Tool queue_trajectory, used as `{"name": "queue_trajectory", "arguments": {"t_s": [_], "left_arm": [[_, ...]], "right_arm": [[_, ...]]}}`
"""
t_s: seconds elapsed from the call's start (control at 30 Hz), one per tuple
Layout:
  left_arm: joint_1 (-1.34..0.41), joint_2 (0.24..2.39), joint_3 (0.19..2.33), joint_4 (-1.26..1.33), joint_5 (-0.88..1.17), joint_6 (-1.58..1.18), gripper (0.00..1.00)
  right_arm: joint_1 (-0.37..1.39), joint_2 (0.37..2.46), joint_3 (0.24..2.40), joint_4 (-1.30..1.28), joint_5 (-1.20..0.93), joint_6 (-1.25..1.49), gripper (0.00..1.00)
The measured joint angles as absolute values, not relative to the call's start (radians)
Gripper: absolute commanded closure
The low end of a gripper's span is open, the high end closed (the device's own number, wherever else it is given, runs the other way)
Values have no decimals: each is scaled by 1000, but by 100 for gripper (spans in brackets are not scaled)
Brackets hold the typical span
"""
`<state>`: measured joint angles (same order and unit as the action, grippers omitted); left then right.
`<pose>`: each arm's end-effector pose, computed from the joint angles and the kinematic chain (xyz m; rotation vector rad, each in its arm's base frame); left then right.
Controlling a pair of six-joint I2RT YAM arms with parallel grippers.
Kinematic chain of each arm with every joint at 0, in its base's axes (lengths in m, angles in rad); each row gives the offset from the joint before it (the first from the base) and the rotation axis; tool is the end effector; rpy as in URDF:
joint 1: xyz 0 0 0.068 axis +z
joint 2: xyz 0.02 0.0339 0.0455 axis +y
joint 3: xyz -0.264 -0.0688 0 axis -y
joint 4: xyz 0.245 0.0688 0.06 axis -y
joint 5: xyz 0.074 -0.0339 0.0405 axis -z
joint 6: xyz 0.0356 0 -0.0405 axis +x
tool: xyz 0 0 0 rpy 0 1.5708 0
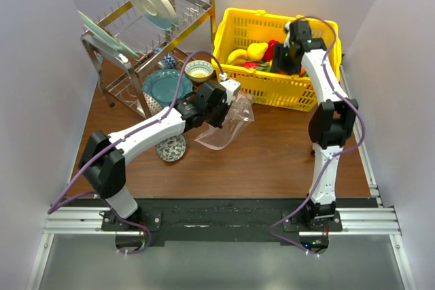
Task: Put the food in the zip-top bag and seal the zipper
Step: Pick up the fake fruit from the bin, then place the fake fruit in the zipper food storage bag.
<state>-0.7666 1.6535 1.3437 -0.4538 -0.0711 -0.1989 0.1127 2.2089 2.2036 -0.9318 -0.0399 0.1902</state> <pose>0.2701 -0.2566 0.2833 0.6281 2.2815 -0.3945 0.4842 0.0562 0.2960 0.0810 2.5142 0.1741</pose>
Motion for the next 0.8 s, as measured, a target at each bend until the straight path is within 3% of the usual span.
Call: {"name": "queue_trajectory", "arguments": {"t_s": [0.2, 0.33, 0.8], "left_arm": [[-767, 1654, 1344, -457, -84, -199, 100], [-767, 1654, 1344, -458, -86, -199, 100], [-767, 1654, 1344, -460, -86, -199, 100]], "right_arm": [[113, 1985, 2238, -892, -42, 191, 49], [112, 1785, 2092, -815, -82, 214, 49], [211, 1119, 1085, -322, -480, 516, 48]]}}
